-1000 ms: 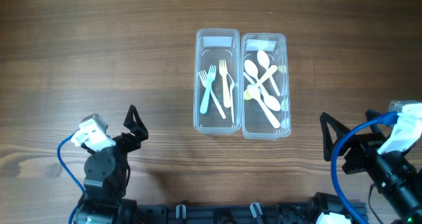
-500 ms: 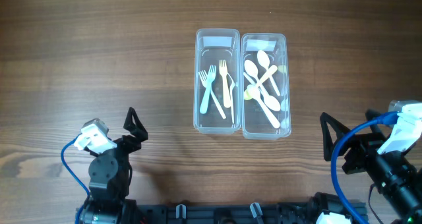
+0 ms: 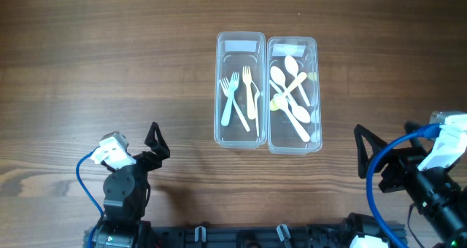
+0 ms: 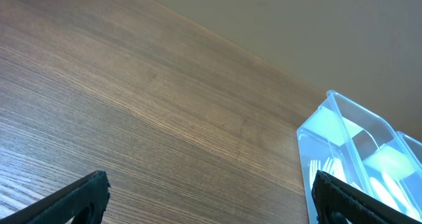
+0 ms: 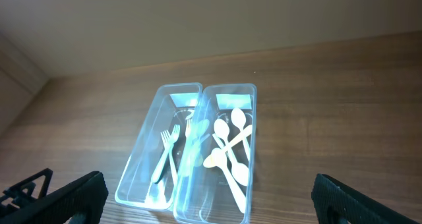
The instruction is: Pack container
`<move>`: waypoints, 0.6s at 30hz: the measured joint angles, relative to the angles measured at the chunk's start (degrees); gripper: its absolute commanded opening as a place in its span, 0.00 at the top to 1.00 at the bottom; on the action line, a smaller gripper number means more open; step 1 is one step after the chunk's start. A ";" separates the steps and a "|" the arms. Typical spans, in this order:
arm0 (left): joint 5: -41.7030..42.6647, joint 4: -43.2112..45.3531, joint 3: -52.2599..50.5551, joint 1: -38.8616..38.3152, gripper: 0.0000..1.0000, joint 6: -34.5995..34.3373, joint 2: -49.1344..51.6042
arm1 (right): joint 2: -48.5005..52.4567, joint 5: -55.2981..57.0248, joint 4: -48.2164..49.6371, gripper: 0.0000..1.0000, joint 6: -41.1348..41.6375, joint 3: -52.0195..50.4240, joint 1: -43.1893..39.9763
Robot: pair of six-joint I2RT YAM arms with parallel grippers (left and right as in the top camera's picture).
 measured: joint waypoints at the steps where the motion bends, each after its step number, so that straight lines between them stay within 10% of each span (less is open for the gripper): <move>1: 0.00 0.00 0.00 0.00 0.00 0.00 0.00 | 0.00 0.00 0.00 0.00 0.00 0.00 0.00; 18: 0.15 0.13 -0.02 5.42 0.00 0.00 -8.98 | 0.00 0.00 0.00 0.00 0.00 0.00 0.00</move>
